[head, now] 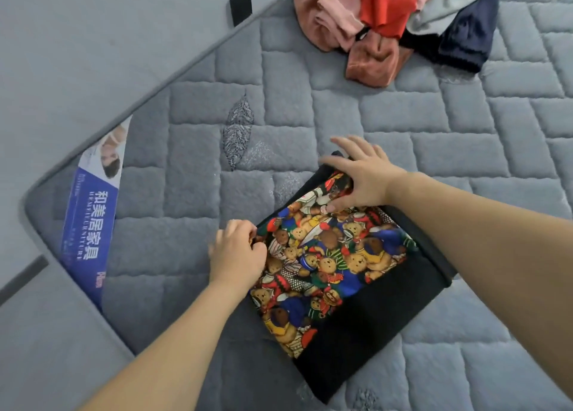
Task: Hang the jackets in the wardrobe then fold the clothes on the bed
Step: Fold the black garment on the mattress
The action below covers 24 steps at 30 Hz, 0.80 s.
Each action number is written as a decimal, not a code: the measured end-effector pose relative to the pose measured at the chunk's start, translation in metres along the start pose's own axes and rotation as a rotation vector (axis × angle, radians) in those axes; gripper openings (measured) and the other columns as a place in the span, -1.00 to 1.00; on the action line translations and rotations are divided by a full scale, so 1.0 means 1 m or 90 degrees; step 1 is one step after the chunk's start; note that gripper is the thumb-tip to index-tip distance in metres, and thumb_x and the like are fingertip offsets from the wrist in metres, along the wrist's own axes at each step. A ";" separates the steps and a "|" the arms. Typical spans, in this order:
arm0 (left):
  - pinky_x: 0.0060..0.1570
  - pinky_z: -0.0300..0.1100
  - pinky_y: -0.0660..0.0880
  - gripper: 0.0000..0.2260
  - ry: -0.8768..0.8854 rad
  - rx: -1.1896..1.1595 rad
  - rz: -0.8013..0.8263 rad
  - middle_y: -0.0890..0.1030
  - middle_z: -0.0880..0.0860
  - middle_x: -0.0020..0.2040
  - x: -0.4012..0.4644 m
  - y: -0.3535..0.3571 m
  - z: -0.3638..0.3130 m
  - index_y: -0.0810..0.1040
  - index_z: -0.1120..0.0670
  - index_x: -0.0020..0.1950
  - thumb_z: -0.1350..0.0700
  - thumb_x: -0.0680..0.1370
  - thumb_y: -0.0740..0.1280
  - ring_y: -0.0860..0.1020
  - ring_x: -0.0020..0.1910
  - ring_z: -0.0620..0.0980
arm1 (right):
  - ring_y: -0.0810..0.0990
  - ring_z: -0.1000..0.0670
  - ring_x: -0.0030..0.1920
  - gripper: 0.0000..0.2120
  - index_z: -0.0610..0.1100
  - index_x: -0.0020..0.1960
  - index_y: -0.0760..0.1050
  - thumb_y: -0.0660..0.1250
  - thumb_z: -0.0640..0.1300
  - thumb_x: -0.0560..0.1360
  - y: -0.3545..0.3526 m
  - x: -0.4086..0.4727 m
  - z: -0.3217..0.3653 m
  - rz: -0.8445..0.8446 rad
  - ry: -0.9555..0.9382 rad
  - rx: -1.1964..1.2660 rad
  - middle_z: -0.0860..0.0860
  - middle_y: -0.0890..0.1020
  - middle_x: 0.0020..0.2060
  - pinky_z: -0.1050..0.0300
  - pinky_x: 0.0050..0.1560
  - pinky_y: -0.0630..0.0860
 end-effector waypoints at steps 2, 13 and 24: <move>0.10 -0.04 0.33 -0.89 0.034 -0.016 0.015 0.42 -0.04 0.07 0.000 0.001 -0.007 0.38 0.00 -0.01 0.18 0.52 0.23 0.31 0.02 -0.02 | -0.09 -0.05 0.55 -0.18 0.10 0.44 0.31 0.26 0.50 0.30 0.000 0.015 0.019 0.064 -0.084 -0.118 0.04 0.14 0.53 -0.33 0.44 -0.25; -0.08 -0.12 0.33 -0.80 0.137 0.142 0.002 0.46 -0.02 -0.01 0.005 0.009 -0.044 0.36 0.02 0.10 0.22 0.52 0.12 0.46 0.04 0.04 | 0.46 0.05 -0.33 -0.31 0.05 0.07 0.44 -0.08 0.56 0.38 -0.004 0.008 0.001 0.157 -0.076 -0.253 0.12 0.48 -0.34 0.14 -0.41 0.23; 0.16 0.02 0.43 -0.65 -0.096 0.366 0.164 0.39 0.09 0.30 0.036 0.014 -0.013 0.46 0.06 0.34 0.15 0.59 0.08 0.39 0.29 0.13 | 0.31 -0.14 0.40 -0.24 -0.07 0.35 0.43 -0.20 0.41 0.52 0.022 0.004 -0.024 0.166 0.117 -0.312 -0.09 0.41 0.32 -0.34 0.45 -0.05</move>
Point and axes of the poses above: each hand's wrist, its own x-axis towards the middle knuckle, its own y-axis out of the palm, z = x × y, the point moved 10 cm from there along x, towards the middle knuckle
